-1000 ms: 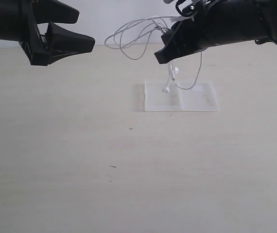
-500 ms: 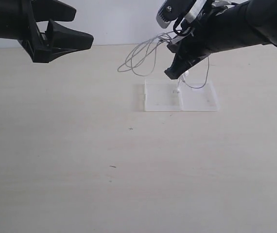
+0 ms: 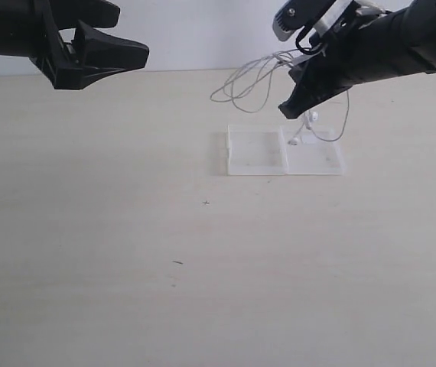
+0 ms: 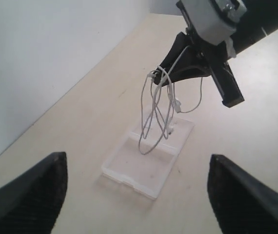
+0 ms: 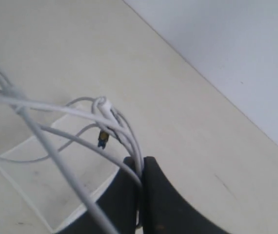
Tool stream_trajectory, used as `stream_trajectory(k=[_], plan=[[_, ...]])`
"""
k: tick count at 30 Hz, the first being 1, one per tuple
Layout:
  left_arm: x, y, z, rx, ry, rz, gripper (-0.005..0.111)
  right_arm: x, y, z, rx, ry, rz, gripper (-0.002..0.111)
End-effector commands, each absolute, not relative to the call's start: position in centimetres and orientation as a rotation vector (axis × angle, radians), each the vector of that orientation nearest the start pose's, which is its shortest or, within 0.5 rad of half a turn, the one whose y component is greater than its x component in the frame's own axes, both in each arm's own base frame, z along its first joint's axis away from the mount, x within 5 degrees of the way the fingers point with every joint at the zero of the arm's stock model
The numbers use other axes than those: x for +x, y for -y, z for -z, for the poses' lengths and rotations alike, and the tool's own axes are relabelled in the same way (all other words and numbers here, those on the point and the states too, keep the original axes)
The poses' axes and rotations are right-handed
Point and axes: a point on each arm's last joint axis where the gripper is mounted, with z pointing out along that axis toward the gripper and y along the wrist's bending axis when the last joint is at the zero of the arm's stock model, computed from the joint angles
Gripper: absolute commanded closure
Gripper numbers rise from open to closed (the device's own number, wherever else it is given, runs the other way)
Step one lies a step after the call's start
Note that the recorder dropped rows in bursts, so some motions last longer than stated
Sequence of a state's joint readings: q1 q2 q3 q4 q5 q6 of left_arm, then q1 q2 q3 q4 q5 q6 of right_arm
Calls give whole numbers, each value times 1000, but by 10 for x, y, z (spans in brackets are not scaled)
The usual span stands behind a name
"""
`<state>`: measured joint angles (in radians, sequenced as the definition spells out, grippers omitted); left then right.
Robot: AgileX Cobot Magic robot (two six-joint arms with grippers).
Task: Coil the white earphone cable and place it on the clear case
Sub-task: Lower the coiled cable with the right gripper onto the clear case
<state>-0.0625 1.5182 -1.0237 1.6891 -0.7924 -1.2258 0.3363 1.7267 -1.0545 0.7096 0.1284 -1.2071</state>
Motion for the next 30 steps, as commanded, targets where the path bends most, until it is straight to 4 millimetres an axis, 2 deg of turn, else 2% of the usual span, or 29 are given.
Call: stream_trajectory(k=[1, 18, 24, 30], plan=[[314, 83, -298, 939, -1707, 547, 31, 358, -122, -204, -939, -2074, 26, 108], [314, 84, -299, 929, -1705, 552, 31, 381, -125, -170, -935, -2108, 79, 108], [314, 84, -299, 929, -1705, 552, 31, 394, -131, -163, -975, -2109, 60, 108], [314, 84, -299, 930, -1701, 550, 31, 397, -132, -149, -1016, -2129, 60, 108]])
